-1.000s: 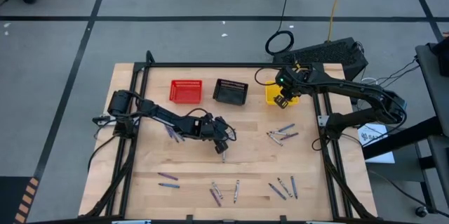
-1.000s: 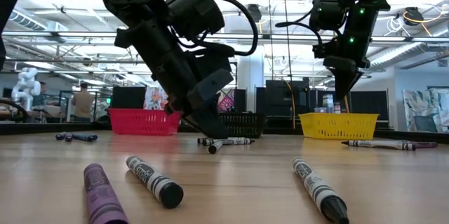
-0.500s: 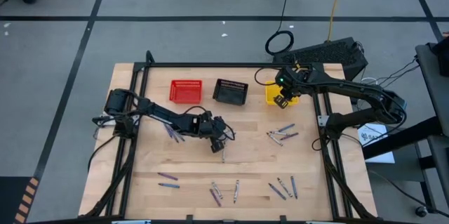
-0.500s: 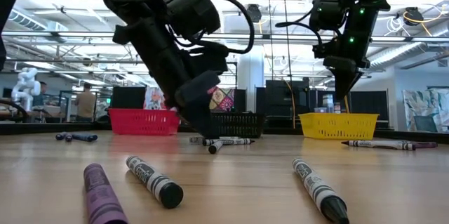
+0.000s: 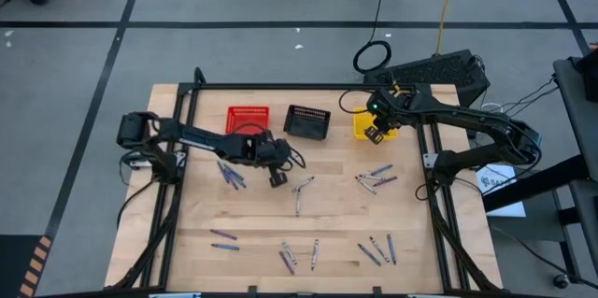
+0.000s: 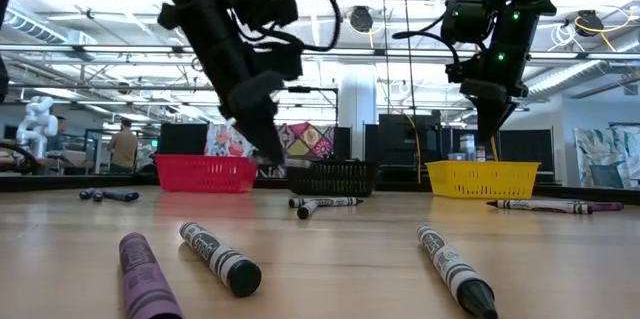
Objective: Sort crayons
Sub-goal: Put the gray crayon into the red bin
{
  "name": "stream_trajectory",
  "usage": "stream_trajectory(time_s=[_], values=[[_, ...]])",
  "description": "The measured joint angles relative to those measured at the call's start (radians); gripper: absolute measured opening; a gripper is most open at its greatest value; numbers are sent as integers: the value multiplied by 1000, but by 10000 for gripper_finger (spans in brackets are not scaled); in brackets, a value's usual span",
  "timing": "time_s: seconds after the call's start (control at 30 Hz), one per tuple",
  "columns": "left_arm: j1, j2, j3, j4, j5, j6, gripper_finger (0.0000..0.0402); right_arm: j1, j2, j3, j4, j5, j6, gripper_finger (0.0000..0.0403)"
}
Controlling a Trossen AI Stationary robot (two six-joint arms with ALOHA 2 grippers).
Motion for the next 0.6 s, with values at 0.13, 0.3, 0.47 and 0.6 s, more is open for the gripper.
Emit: stream_trajectory(time_s=[0.13,0.3,0.47,0.6], values=[[32,-85,2,-56,0,59,1,0,0,0,0,0,0,71],[91,-181,2,-164,1,129,1,0,0,0,0,0,0,71],[169,-233,3,-299,4,185,1,0,0,0,0,0,0,71],[234,-241,-19,-321,26,237,1,0,0,0,-2,0,0,71]])
